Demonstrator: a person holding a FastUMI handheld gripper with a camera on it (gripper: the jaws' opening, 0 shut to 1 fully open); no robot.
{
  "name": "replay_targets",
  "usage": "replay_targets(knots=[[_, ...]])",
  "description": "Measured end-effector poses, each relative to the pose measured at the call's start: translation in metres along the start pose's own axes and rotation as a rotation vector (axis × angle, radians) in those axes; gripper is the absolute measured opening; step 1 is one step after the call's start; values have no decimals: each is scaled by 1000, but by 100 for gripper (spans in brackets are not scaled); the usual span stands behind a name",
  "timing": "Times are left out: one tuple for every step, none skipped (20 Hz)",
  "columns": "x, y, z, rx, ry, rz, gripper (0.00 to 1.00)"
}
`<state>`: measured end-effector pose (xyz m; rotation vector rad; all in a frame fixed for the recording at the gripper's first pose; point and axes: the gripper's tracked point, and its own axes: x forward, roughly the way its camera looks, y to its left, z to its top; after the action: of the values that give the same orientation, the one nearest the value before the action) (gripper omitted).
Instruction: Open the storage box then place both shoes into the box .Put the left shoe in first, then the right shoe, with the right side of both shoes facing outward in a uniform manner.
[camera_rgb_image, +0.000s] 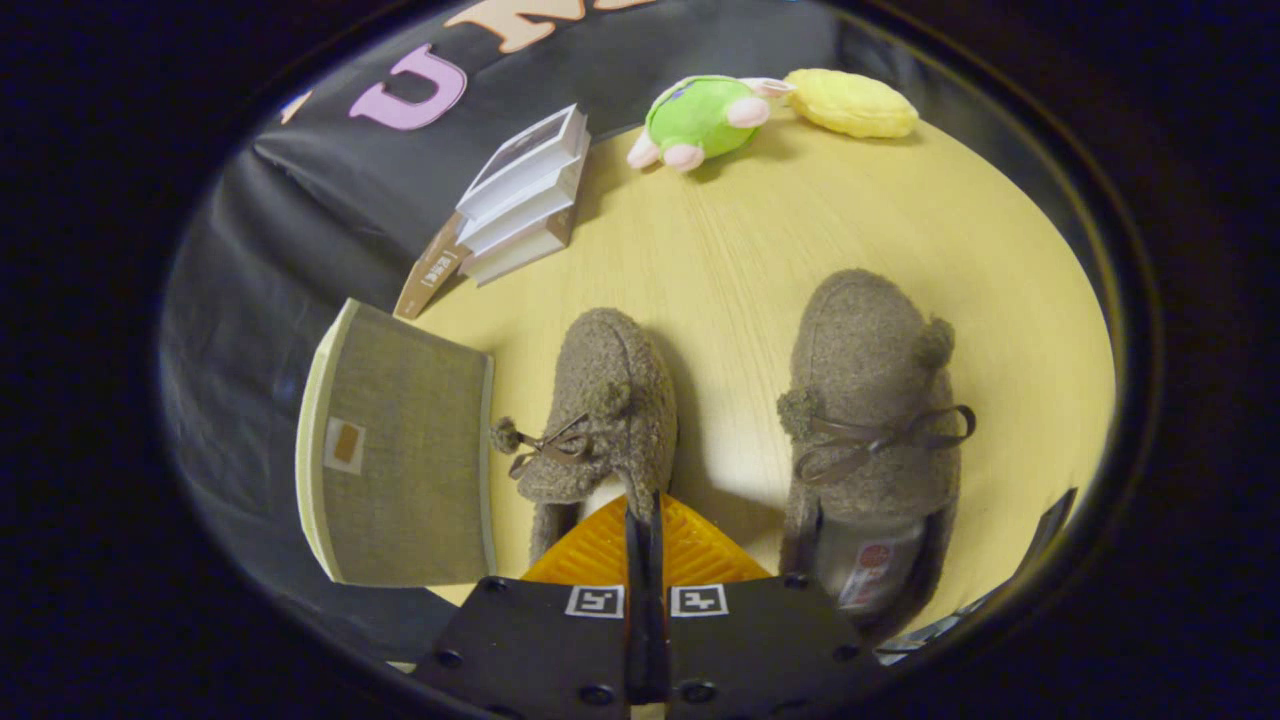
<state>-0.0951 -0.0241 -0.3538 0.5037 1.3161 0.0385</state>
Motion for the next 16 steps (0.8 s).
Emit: replay_targets(knots=[[-6, 8, 4, 24, -8, 20, 3], [-13, 16, 7, 43, -17, 38, 3], [-19, 24, 11, 60, -26, 58, 3], [-26, 34, 15, 75, -39, 74, 3], [-33, 44, 19, 83, -49, 89, 3], [-40, 54, 24, 87, -61, 101, 3], [-47, 65, 28, 84, -71, 115, 3], [-53, 77, 31, 80, -79, 129, 3], [-58, 89, 34, 77, -90, 144, 3], [-63, 102, 38, 74, -99, 160, 3], [-67, 115, 41, 75, -107, 175, 3], [-73, 128, 42, 72, -110, 192, 3], [-77, 142, 44, 68, -116, 206, 3], [-78, 156, 45, 57, -118, 222, 3], [-80, 169, 47, 48, -124, 235, 3], [-80, 184, 46, 33, -121, 251, 3]])
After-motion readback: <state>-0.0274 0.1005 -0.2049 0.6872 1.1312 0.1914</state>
